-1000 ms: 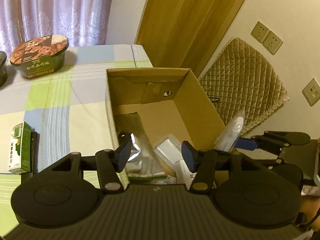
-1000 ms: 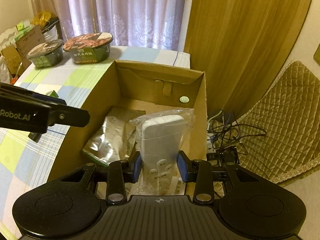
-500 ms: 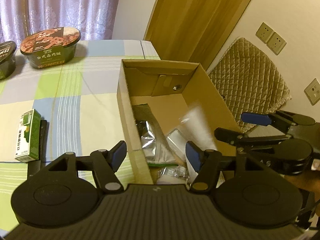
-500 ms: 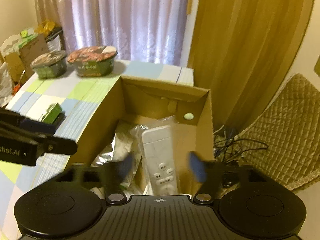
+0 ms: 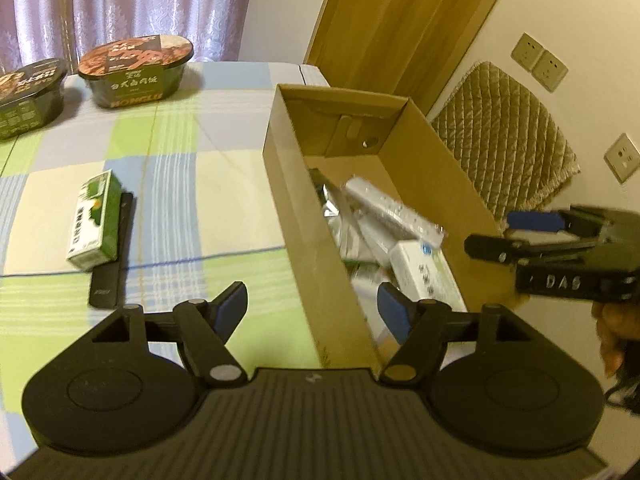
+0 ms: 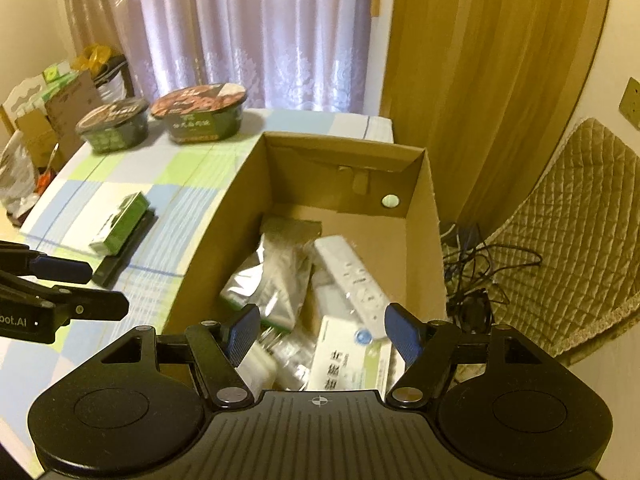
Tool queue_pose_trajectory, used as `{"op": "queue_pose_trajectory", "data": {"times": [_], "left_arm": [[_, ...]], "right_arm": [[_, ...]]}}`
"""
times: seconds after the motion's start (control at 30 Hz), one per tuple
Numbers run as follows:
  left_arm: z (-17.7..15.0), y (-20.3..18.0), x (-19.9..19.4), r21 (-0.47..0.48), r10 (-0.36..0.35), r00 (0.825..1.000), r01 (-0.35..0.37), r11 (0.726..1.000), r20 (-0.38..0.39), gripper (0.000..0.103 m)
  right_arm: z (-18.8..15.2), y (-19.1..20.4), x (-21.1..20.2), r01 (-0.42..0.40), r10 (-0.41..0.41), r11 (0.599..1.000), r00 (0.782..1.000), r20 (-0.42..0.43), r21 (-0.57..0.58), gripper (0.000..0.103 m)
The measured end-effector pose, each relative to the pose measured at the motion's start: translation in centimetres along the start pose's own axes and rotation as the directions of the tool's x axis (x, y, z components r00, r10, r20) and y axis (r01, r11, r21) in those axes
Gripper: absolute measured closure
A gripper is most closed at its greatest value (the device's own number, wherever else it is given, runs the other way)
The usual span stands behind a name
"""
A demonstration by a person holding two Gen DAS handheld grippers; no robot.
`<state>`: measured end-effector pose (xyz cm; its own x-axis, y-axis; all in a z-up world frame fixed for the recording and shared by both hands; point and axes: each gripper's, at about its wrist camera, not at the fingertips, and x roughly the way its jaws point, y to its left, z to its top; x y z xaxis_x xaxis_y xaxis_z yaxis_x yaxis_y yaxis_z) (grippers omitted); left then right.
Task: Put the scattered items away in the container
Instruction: 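Move both grippers back to the green medicine box and black remote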
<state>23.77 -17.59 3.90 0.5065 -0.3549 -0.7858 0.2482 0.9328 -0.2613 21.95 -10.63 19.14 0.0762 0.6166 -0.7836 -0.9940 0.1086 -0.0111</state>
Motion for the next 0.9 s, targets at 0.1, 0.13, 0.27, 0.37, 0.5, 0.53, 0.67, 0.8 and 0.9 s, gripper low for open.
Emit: {"op": "queue_pose_trajectory", "data": {"times": [0.1,0.13,0.27,0.37,0.5,0.53,0.67,0.8,0.9], "left_arm": [[-1.3,0.6,-1.6,0.000,0.010,1.000,-0.010,1.000,0.008,0.034],[-1.6,0.7,-2.2,0.000,0.012,1.000,-0.012,1.000,0.012,0.032],[-3.4,1.8,-4.4,0.013,0.027,0.999,-0.027,1.000,0.020,0.026],[-4.9,3.0,-6.1,0.005,0.049,0.998,-0.049,0.999,0.031,0.014],[-7.3,4.9,-8.0,0.003,0.080,0.996,-0.080,0.997,0.033,0.006],[-7.9,5.4,-8.3,0.003,0.087,0.996,-0.087,0.996,0.031,0.004],[-10.5,7.4,-9.4,-0.011,0.111,0.994,-0.111,0.994,0.005,0.002],[-12.4,9.3,-9.8,-0.007,0.124,0.990,-0.124,0.992,-0.061,0.002],[-13.4,10.7,-10.3,-0.018,0.142,0.987,-0.143,0.990,-0.076,0.001]], "right_arm": [[-0.3,1.1,-1.3,0.007,-0.007,1.000,1.000,0.000,-0.018,0.028],[-0.4,1.5,-1.7,0.007,-0.007,1.000,1.000,0.000,-0.026,0.028],[-0.9,3.5,-3.5,0.009,-0.009,0.998,1.000,0.008,-0.057,0.028],[-1.3,5.2,-4.6,0.005,-0.003,0.997,1.000,0.018,-0.076,0.028],[-1.9,7.5,-5.7,-0.008,0.011,0.995,1.000,0.023,-0.099,0.028],[-2.2,8.2,-5.9,-0.017,0.020,0.994,1.000,0.023,-0.104,0.028],[-3.0,11.0,-6.4,-0.054,0.057,0.990,0.998,0.019,-0.127,0.028],[-4.0,14.2,-6.0,-0.089,0.089,0.983,0.996,-0.006,-0.162,0.028],[-4.5,16.3,-5.3,-0.115,0.112,0.977,0.993,-0.029,-0.182,0.028]]}}
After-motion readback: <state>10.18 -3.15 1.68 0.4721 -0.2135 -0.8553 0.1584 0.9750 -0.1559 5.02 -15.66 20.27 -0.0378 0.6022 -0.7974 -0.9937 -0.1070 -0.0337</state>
